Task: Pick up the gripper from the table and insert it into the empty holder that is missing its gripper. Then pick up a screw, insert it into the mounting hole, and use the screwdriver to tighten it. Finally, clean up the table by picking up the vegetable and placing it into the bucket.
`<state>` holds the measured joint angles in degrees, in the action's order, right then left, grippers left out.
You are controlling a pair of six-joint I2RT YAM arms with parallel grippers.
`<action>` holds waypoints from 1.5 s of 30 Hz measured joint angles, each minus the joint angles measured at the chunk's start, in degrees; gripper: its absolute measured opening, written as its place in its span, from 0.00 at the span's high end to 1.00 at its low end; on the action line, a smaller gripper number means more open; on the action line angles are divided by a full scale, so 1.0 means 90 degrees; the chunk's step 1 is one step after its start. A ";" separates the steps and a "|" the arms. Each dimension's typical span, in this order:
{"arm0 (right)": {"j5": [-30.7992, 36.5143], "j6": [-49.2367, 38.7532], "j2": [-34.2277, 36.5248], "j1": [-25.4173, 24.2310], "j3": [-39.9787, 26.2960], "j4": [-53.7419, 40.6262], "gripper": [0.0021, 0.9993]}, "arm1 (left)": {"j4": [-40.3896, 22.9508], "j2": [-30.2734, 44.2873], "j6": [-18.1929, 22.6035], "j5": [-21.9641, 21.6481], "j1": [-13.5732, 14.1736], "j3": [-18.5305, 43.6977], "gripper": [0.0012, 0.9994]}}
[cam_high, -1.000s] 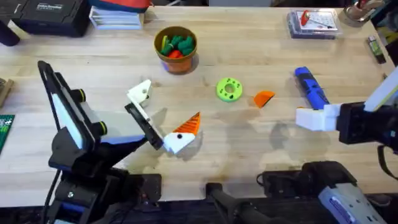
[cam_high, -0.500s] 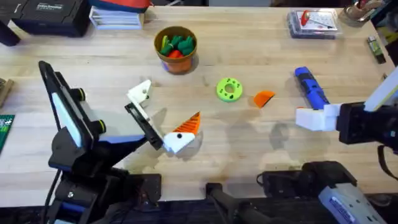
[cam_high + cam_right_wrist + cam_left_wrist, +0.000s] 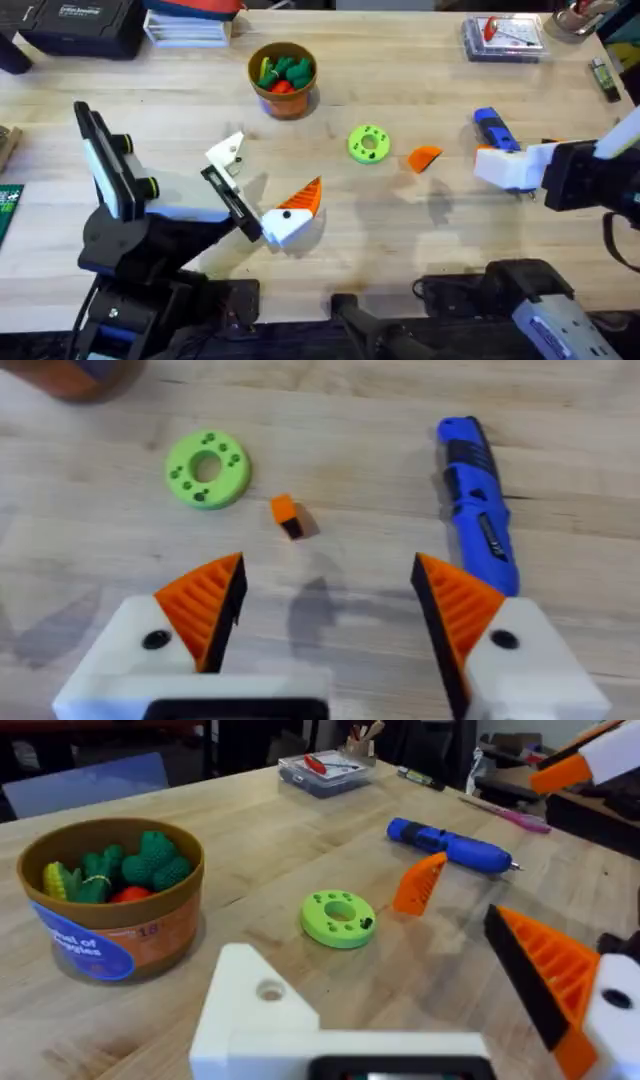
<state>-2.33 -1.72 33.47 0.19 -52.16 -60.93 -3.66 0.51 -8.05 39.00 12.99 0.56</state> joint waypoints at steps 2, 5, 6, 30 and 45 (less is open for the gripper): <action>-0.0200 0.0000 0.0000 0.0000 0.0000 -0.0014 0.01 | 0.0001 0.0000 -0.0021 0.0000 0.0000 0.0000 0.01; -0.0439 0.0000 0.0000 0.0000 0.0000 0.0015 0.01 | 0.0001 0.0002 -0.0047 0.0000 0.0000 0.0000 0.01; -0.0497 0.0000 0.0000 0.0000 0.0000 0.0087 0.01 | 0.0002 0.0000 -0.0060 0.0000 0.0000 0.0000 0.01; -0.0030 -0.1069 0.3425 0.0609 -0.0355 0.0479 0.01 | 0.0002 0.0002 -0.0066 0.0000 0.0000 0.0000 0.01; -0.0059 -0.2035 0.4672 0.1085 -0.0355 0.0859 0.11 | 0.0000 0.0000 -0.0066 0.0000 0.0000 0.0000 0.01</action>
<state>-2.86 -20.03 75.52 9.95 -55.35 -53.20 -3.66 0.51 -8.64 39.00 12.99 0.56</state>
